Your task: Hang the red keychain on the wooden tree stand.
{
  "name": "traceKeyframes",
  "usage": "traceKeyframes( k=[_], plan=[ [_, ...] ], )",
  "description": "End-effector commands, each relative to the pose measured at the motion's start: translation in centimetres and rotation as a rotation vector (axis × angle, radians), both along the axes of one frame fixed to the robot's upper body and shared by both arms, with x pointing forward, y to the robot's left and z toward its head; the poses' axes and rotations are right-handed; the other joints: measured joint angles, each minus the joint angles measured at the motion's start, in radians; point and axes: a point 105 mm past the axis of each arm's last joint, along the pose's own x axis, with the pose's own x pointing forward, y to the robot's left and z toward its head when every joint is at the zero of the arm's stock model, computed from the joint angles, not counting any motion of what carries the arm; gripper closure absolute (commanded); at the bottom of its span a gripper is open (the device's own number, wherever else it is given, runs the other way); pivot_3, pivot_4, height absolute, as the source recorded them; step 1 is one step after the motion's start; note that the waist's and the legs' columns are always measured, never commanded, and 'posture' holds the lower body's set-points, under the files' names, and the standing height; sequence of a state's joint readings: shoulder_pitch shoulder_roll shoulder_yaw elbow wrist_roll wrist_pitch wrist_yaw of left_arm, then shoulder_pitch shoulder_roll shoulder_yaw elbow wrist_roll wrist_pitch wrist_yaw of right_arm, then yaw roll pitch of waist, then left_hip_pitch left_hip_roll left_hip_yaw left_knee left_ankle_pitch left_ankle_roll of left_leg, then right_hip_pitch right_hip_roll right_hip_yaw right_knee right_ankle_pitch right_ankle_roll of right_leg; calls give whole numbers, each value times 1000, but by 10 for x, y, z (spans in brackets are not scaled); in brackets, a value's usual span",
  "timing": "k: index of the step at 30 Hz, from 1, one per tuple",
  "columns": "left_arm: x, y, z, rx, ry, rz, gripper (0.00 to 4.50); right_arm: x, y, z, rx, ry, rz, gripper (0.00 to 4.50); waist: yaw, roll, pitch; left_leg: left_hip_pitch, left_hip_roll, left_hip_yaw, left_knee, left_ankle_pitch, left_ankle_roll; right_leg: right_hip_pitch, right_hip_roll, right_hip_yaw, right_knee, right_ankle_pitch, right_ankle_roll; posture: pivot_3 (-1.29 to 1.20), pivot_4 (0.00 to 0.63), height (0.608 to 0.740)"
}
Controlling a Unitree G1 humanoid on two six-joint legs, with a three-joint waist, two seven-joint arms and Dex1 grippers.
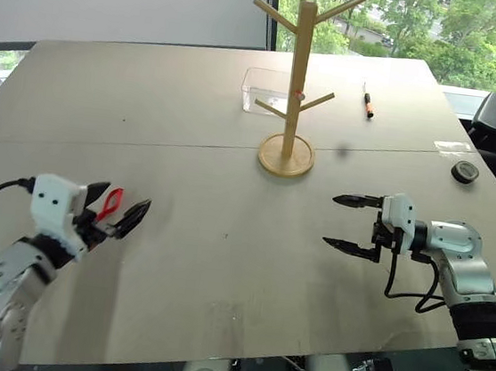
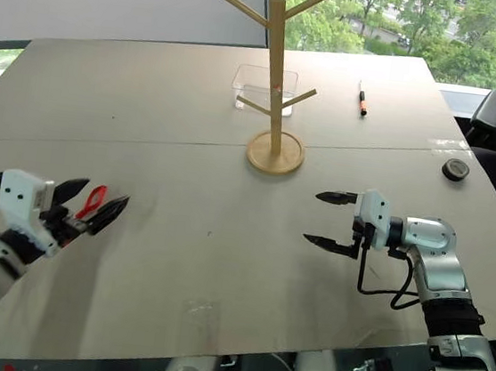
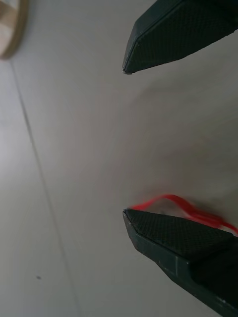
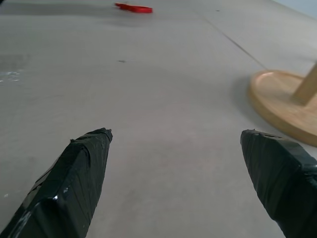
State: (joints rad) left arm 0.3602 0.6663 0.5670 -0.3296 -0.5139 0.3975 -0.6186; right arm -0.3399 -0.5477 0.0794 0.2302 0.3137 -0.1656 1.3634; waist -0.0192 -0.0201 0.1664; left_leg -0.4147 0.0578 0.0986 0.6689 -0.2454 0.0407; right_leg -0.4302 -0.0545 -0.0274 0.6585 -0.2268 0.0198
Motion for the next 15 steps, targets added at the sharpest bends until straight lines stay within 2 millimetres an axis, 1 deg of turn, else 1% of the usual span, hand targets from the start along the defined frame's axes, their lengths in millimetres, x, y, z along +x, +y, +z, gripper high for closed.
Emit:
traceKeyframes(
  k=[1,5,8,11,15],
  plan=[
    [-6,7,13,57,-21,-6,0,-10,0,-2,8,3,58,59,9,0,0,0,0,0,0,0,0,0,0,0,0,0,0,0,150,740],
    [-19,15,4,109,39,11,0,-10,3,-6,14,6,73,59,8,-1,0,1,0,0,1,0,0,0,-2,0,0,0,0,0,150,740],
    [-23,20,0,151,56,13,0,-7,7,-6,19,0,73,59,7,-1,0,0,0,0,0,0,0,0,-1,0,0,0,-1,0,150,740],
    [-21,22,1,161,44,15,0,-6,9,-5,30,-2,72,59,9,-1,0,0,0,0,0,0,0,0,-1,0,0,0,-1,0,150,740],
    [-12,24,1,172,41,11,0,-7,7,-6,30,-1,66,59,11,-1,0,0,0,0,0,0,0,0,-2,-1,0,0,-1,0,150,740]
  ],
)
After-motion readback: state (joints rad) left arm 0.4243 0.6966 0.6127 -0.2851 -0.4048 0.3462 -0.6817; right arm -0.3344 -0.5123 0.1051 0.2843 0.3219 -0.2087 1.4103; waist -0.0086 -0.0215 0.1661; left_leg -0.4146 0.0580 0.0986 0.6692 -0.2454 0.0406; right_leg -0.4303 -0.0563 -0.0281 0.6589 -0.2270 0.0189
